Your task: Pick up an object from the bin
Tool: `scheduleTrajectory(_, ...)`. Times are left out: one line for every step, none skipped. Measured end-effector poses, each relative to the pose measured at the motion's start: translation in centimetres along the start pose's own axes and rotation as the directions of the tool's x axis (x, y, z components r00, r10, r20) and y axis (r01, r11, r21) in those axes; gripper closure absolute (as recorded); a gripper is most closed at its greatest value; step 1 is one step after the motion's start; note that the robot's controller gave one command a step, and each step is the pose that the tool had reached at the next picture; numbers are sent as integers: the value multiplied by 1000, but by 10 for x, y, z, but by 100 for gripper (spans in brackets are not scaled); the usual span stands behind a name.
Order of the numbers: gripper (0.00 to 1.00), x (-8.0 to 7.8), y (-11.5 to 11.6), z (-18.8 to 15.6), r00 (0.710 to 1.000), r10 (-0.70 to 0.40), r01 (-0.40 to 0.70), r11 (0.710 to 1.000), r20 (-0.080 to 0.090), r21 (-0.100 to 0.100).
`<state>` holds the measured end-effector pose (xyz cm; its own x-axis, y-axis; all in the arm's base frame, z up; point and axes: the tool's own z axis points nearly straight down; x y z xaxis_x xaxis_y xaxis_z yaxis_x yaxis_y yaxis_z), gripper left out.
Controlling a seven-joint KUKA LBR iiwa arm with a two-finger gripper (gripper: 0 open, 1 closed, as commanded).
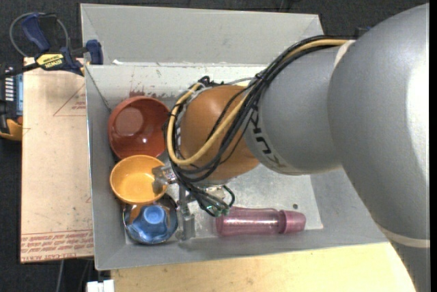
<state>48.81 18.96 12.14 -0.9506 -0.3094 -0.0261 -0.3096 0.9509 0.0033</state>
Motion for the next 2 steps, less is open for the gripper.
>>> scheduleTrajectory(0,0,0,1,1000,1,-1,1000,-1,0)
scheduleTrajectory(0,-6,-3,-15,1000,-1,1,1000,1,-1)
